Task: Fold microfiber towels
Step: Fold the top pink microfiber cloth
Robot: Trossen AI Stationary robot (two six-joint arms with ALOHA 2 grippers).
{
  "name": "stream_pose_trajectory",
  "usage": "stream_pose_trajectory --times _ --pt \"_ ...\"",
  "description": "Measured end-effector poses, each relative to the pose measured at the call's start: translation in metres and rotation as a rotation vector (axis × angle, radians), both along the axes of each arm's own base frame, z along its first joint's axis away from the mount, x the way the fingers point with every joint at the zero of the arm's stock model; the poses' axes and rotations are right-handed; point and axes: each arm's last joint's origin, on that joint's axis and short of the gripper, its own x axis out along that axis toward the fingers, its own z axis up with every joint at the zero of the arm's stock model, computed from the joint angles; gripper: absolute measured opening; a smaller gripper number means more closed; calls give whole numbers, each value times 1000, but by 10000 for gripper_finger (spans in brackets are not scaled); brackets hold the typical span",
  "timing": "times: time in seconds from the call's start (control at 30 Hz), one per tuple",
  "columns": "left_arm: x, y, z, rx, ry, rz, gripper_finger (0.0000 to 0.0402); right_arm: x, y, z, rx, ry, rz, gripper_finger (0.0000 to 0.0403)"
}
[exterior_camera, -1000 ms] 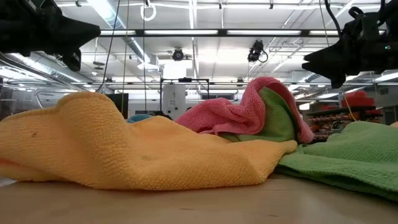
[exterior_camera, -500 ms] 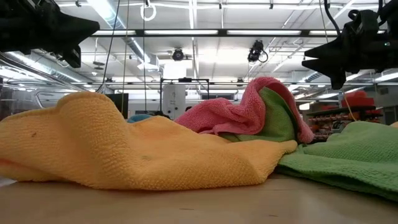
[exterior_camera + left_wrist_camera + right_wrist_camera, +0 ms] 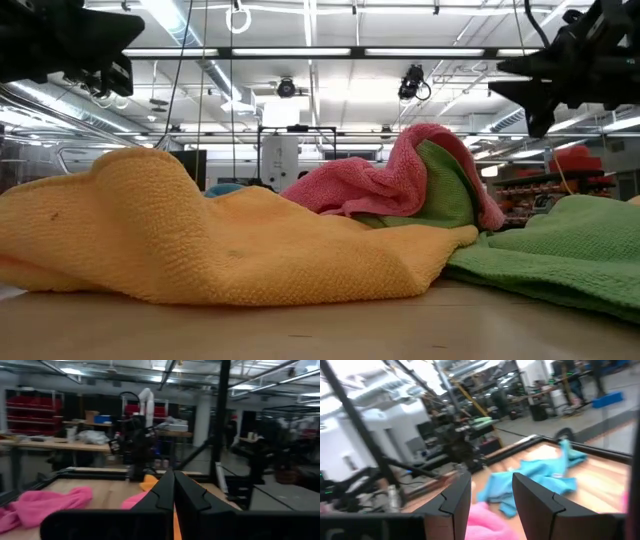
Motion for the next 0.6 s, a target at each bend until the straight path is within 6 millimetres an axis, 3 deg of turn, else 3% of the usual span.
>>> stream_pose_trajectory --times 0.2,0.4,0.6 --pt "0 0 0 -63 3 -4 23 9 7 6 -2 -39 59 153" --pt "0 4 0 -162 4 120 12 24 7 -4 25 69 -61 153" --pt "-1 8 2 -155 -19 245 17 41 5 -8 32 202 -153 153"
